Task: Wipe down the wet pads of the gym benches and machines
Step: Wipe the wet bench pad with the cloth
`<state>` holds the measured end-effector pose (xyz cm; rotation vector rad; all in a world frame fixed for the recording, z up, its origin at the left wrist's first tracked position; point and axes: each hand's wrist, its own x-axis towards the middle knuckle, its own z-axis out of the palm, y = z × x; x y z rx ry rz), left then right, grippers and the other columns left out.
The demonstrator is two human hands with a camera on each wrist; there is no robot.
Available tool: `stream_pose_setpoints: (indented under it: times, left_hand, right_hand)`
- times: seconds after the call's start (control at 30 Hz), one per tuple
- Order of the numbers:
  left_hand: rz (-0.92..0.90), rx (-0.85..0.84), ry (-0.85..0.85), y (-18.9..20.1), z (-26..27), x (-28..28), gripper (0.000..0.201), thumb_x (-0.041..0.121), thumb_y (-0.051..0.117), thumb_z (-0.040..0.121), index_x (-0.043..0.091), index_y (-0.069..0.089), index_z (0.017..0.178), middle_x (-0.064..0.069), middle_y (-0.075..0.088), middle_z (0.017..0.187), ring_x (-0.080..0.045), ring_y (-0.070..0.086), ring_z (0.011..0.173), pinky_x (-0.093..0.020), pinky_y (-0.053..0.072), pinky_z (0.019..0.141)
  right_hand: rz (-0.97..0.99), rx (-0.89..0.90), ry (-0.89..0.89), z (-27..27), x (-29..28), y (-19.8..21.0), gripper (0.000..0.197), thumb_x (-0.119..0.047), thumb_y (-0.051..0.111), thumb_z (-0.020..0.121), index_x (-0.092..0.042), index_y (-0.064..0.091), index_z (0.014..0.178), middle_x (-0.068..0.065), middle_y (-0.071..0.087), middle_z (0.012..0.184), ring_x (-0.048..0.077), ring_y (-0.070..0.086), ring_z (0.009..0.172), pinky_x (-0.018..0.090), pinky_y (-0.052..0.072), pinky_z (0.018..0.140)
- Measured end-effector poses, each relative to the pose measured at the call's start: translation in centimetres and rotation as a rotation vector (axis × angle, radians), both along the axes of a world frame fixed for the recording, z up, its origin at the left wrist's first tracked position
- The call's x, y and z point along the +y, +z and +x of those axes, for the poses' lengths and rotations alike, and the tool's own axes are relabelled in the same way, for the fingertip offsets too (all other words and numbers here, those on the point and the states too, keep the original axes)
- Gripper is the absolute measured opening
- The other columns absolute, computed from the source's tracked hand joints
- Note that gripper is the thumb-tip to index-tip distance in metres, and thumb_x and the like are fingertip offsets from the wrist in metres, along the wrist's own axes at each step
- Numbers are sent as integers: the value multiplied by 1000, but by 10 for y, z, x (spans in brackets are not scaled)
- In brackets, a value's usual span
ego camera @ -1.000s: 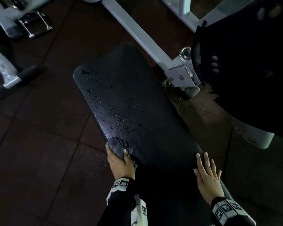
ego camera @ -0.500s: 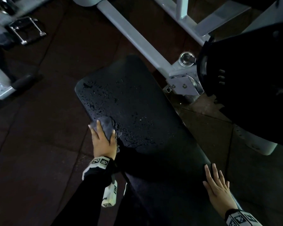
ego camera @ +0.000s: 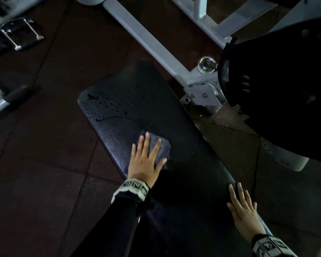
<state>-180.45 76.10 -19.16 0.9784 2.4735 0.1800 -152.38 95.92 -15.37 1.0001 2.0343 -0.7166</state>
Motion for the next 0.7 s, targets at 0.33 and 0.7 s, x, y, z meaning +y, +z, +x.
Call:
stream_pose_setpoints:
  times: [0.33,0.7]
  left_hand:
    - [38,-9,216,-3,15,-80,64,59,14,97,26,14,152,-5,6,160,-19,5,146,-40,12,116]
    - [-97,-33,254,9,-48,11,67,65,4,91,32,-13,147,-6,-22,155,-24,-21,143,-45,-13,114]
  right_hand:
    - [-9,-7,11,-1,-1,2,56,-40,20,99,-48,-23,133,-18,-33,143,10,-25,135,45,-6,115]
    - [-26,-35,22,-2,2,2,56,-40,19,100,-46,-25,133,-17,-35,142,12,-26,136,44,-7,115]
